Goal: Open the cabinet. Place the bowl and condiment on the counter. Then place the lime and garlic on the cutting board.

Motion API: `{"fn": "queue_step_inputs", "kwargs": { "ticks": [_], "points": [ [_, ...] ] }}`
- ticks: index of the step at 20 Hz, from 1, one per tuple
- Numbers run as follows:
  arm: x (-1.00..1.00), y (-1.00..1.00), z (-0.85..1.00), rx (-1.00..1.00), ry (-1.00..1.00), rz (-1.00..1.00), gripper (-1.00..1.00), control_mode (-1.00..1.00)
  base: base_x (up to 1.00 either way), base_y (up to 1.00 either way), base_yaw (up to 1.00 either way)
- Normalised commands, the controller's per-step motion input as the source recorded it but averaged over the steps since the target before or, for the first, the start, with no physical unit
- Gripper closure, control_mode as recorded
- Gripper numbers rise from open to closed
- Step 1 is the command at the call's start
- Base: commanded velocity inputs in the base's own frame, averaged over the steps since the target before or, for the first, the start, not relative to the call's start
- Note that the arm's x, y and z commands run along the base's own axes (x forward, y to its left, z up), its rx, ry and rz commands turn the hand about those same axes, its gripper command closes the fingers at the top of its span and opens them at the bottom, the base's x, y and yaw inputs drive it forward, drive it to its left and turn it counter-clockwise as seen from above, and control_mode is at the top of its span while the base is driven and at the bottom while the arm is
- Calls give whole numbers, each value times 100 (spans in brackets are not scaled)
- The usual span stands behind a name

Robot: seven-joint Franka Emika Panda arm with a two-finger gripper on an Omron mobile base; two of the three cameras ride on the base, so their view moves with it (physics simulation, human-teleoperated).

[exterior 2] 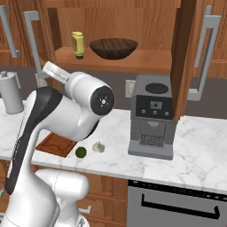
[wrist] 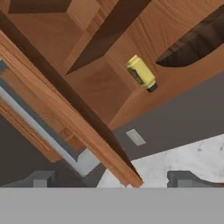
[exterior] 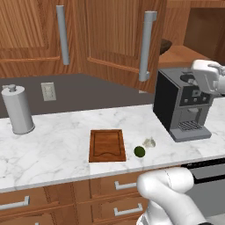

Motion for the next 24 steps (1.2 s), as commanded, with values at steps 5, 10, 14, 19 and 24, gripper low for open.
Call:
{"fn": "queue_step_inputs", "kwargs": {
  "ticks": [5, 10, 14, 19, 24],
  "points": [
    [54, 0, 0, 3, 2, 1, -100, -100, 0, 0, 0],
    [52, 3, 0, 2, 4, 0, -100, -100, 0, 0, 0],
    [49, 3, 0, 3, 5, 0, -100, -100, 0, 0, 0],
    [44, 5, 0, 3, 4, 1, -100, -100, 0, 0, 0],
    [36, 13, 0, 2, 4, 2, -100, -100, 0, 0, 0]
  ]
}}
